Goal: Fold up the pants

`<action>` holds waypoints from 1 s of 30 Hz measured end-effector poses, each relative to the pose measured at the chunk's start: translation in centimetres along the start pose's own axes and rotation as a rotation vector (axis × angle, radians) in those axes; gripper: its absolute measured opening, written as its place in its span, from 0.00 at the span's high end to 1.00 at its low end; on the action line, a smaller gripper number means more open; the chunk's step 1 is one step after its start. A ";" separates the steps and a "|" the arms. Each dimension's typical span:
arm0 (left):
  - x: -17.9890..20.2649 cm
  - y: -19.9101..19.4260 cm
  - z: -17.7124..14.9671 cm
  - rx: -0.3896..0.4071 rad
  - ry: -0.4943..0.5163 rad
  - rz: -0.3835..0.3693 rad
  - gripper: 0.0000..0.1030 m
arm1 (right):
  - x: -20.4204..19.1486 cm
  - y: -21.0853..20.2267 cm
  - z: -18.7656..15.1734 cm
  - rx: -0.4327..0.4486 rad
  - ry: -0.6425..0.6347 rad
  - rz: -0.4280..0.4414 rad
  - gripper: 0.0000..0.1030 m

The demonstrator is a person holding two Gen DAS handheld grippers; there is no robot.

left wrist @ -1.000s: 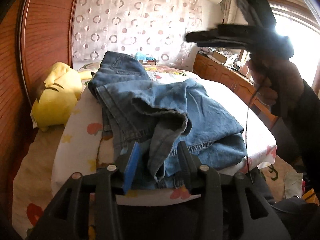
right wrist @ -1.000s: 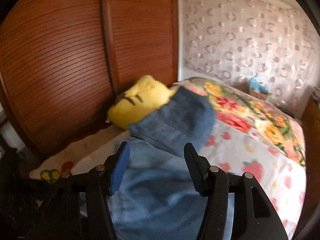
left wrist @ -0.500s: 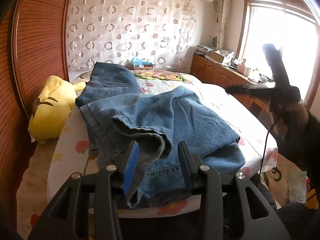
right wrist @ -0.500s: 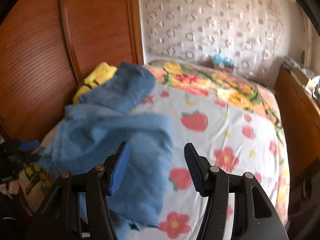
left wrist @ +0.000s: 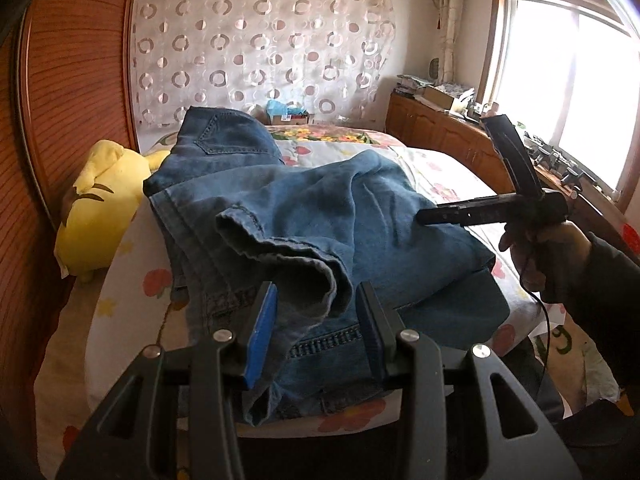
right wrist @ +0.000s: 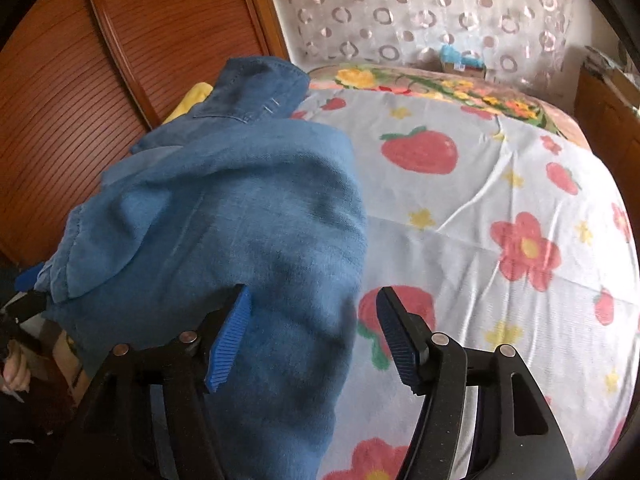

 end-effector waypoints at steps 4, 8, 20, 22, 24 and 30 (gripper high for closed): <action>-0.3 0.4 -0.2 -0.009 -0.003 0.004 0.62 | 0.0 1.3 0.4 -0.019 0.026 0.071 0.36; -0.6 0.6 -0.4 -0.016 -0.008 0.008 0.62 | -0.6 1.6 0.4 -0.017 0.018 0.080 0.40; -1.3 -1.0 0.3 0.026 -0.033 0.017 0.62 | -5.7 -5.7 4.3 0.147 -0.115 0.096 0.95; -1.3 -1.9 0.7 0.049 -0.033 0.021 0.62 | -7.6 -8.0 6.0 0.192 -0.153 0.081 0.95; -1.3 -2.5 1.1 0.065 -0.034 0.020 0.62 | -9.7 -9.7 7.7 0.222 -0.200 0.065 0.95; -1.2 -4.2 2.5 0.108 -0.027 0.027 0.62 | -14.0 -12.3 11.4 0.285 -0.280 0.032 0.96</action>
Point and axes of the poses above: each gripper's, at about its wrist camera, not at the fingertips, and y roughly the way its jaws point, x to its right, z to its top, the point moved 2 cm from there along y, roughly the way its jaws point, and after that the axes turned 10 degrees about -y, right-handed, at the moved point
